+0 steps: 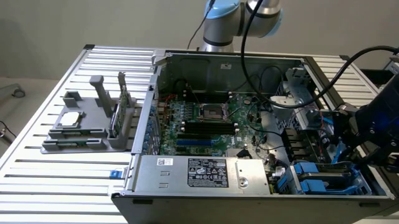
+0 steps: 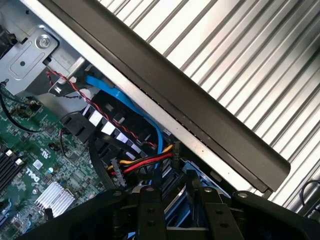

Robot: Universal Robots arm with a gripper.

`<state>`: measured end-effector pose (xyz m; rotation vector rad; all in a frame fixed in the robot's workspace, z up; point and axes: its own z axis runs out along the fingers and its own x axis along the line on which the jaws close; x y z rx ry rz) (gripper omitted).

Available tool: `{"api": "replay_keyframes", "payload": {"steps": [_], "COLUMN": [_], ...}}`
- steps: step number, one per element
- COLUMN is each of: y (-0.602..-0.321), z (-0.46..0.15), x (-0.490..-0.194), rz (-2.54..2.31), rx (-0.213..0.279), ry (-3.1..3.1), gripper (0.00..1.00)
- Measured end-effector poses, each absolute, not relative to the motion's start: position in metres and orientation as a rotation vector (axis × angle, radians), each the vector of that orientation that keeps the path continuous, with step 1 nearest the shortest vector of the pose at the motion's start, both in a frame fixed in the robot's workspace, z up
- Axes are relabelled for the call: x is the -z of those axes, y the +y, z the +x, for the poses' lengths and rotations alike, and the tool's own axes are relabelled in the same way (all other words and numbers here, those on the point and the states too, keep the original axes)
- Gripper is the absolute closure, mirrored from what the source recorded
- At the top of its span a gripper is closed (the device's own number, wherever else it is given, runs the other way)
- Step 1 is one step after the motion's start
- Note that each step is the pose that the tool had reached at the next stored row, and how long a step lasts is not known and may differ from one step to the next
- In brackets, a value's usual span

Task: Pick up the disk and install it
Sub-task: 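Insert the first disk wire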

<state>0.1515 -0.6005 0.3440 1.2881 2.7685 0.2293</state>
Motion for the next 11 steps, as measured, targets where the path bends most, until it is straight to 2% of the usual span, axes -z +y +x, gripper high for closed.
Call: {"api": "replay_keyframes", "payload": {"steps": [11], "y": [-0.5947], "z": [0.1537], "x": [-0.3405], "rz": [1.289], "rx": [-0.230], "ry": [2.768], "gripper": [0.67]}}
